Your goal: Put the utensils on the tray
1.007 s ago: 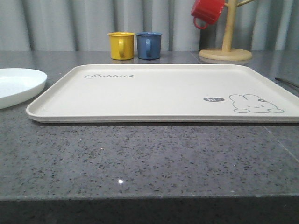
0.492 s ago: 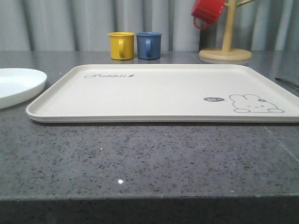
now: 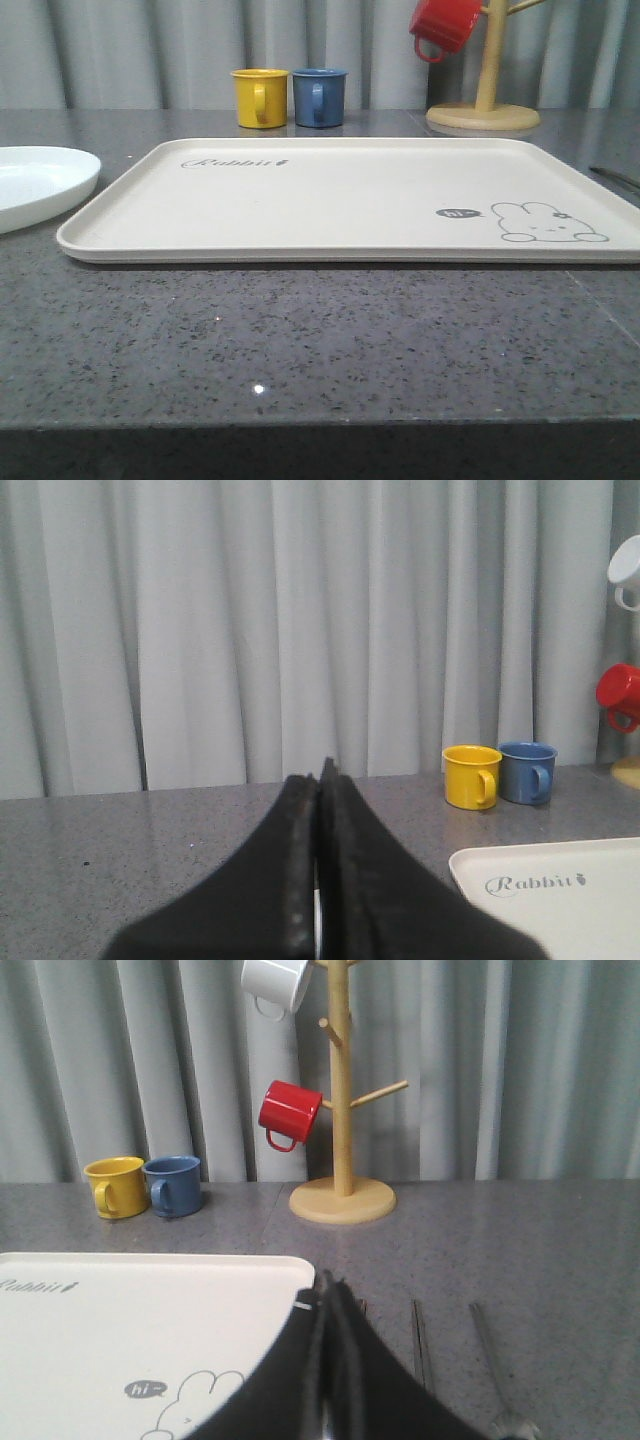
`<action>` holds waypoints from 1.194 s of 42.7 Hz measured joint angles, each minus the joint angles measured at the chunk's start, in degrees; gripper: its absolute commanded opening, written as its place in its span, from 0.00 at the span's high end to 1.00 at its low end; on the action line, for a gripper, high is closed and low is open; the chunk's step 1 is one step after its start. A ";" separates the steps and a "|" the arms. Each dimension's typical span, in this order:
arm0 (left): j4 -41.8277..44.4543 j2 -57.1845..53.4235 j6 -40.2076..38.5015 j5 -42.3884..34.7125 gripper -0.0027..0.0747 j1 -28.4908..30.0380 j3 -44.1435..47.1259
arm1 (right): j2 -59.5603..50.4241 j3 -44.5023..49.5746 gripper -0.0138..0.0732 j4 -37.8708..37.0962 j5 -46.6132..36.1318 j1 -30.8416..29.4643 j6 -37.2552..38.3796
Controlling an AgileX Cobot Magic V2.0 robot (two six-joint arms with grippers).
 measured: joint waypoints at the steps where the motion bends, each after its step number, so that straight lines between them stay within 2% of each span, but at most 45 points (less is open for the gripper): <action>1: 0.00 1.87 0.00 1.57 0.99 0.00 -1.93 | 1.46 -1.26 0.91 -0.19 1.17 0.00 0.00; 7: 0.00 9.95 0.00 9.62 0.99 0.00 -10.79 | 9.83 -8.83 0.91 -2.28 8.84 0.00 0.00; 11: 0.00 14.54 0.00 13.10 0.99 0.00 -13.54 | 14.50 -11.09 0.91 -3.31 12.66 0.00 0.00; 24: 0.00 23.14 0.00 15.91 0.99 0.00 -12.75 | 23.50 -11.49 0.91 -3.55 15.96 0.00 0.00; 28: 0.00 24.95 0.00 16.26 0.98 0.00 -12.70 | 24.89 -11.49 0.84 -3.55 15.96 0.00 0.00; 32: 0.00 26.14 0.00 16.26 0.86 0.00 -12.70 | 25.80 -11.49 0.61 -3.55 16.51 0.00 0.00; 36: 0.00 27.13 0.00 16.26 0.58 0.00 -12.70 | 26.85 -11.49 0.35 -3.55 17.35 0.00 0.00; 39: 0.00 27.66 0.00 16.16 0.40 0.00 -12.70 | 27.63 -11.49 0.24 -3.55 17.75 0.00 0.00; 42: 0.00 27.91 0.00 16.04 0.31 0.00 -12.70 | 28.00 -11.49 0.22 -3.55 17.75 0.00 0.00; 51: 0.87 29.60 0.00 17.53 0.30 0.00 -13.01 | 28.24 -11.49 0.22 -3.55 17.75 0.00 0.00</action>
